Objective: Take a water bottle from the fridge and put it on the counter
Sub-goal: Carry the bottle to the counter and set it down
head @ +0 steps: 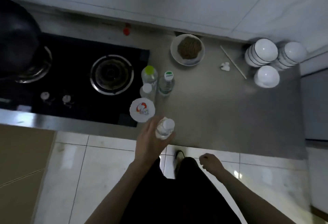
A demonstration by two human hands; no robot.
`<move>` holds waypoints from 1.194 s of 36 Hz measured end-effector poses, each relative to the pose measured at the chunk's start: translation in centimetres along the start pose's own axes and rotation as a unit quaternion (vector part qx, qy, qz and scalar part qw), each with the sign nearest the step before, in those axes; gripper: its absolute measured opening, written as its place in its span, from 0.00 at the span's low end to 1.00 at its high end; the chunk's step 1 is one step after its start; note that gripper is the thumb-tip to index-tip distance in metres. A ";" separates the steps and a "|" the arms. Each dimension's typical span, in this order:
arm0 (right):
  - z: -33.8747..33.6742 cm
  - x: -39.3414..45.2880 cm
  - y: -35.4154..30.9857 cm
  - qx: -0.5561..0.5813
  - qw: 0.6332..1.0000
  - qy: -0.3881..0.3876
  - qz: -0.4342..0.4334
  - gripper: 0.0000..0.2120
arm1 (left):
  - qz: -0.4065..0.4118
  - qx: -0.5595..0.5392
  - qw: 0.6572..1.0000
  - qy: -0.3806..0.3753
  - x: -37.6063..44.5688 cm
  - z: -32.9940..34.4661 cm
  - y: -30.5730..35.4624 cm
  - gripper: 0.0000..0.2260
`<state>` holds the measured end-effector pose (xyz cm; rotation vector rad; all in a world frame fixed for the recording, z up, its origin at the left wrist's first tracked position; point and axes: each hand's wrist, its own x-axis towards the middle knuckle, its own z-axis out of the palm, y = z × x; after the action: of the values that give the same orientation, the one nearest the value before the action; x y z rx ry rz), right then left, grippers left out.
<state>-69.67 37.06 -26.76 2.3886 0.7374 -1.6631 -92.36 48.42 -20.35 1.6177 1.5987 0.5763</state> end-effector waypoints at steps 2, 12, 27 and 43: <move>0.1 -0.5 0.3 0.008 1.000 0.002 0.004 0.09 | 0.031 0.016 0.999 0.003 1.7 0.2 1.1 0.26; 1.2 0.5 -0.4 0.050 0.999 -0.009 0.017 0.09 | 0.004 0.026 0.999 0.036 6.1 4.0 5.4 0.20; -1.0 3.0 -0.3 0.071 0.997 0.004 -0.030 0.13 | -0.098 -0.076 0.985 0.121 9.4 7.4 4.6 0.22; -2.0 3.0 6.5 0.059 0.998 0.000 -0.002 0.10 | -0.059 0.041 0.987 0.142 8.4 9.8 3.5 0.30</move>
<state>-64.14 33.09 -29.83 2.4675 0.6616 -1.7546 -81.68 54.86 -25.20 1.5395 1.9358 0.7105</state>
